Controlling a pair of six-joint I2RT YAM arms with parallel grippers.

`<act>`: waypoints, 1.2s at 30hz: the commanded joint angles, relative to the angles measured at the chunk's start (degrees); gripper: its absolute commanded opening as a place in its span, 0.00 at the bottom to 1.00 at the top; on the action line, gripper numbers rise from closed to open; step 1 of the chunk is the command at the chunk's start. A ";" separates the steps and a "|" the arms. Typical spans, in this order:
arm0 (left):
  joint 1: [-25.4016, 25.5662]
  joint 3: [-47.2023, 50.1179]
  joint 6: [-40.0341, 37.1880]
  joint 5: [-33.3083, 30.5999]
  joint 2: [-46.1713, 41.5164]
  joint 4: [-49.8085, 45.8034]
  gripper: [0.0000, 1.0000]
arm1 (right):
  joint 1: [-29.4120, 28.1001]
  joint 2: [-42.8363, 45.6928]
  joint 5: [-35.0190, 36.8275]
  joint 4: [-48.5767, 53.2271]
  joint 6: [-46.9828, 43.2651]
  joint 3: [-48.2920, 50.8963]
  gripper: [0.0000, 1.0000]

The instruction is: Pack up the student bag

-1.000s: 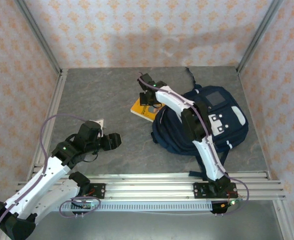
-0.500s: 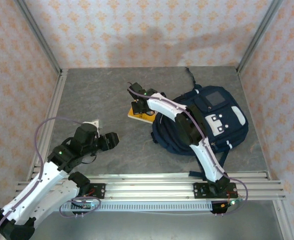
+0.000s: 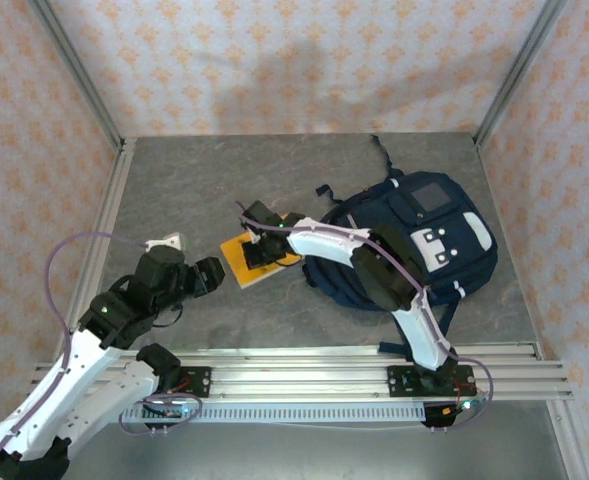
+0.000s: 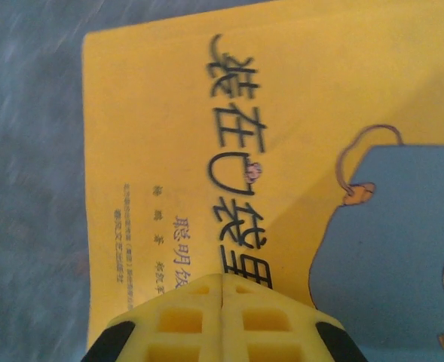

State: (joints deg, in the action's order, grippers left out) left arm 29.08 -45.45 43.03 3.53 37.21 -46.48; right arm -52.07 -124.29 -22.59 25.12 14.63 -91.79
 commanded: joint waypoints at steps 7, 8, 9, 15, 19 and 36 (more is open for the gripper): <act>-1.06 1.49 3.21 -1.33 11.50 9.51 0.67 | -3.44 14.72 -4.28 6.11 1.99 20.13 0.00; -1.30 2.34 4.25 -0.70 12.83 11.06 0.67 | -3.01 16.38 -3.55 6.03 2.34 20.76 0.00; -1.31 3.45 5.19 0.25 14.33 13.52 0.67 | -2.61 18.45 -2.63 5.33 3.02 21.75 0.05; -1.44 7.45 5.67 1.08 23.76 21.77 0.66 | -0.10 26.31 3.67 -2.71 14.91 27.65 0.36; -1.37 9.35 5.54 2.98 28.80 27.40 0.66 | 0.55 27.35 6.93 -5.57 21.78 29.26 0.53; -1.44 9.76 -0.80 6.29 43.06 32.15 0.64 | 2.42 19.07 2.80 -17.04 30.83 32.11 0.50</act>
State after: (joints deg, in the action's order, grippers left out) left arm 28.05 -35.07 44.80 9.52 78.67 -15.16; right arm -49.76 -103.22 -18.22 11.40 43.99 -60.51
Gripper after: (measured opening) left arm 0.642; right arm 0.508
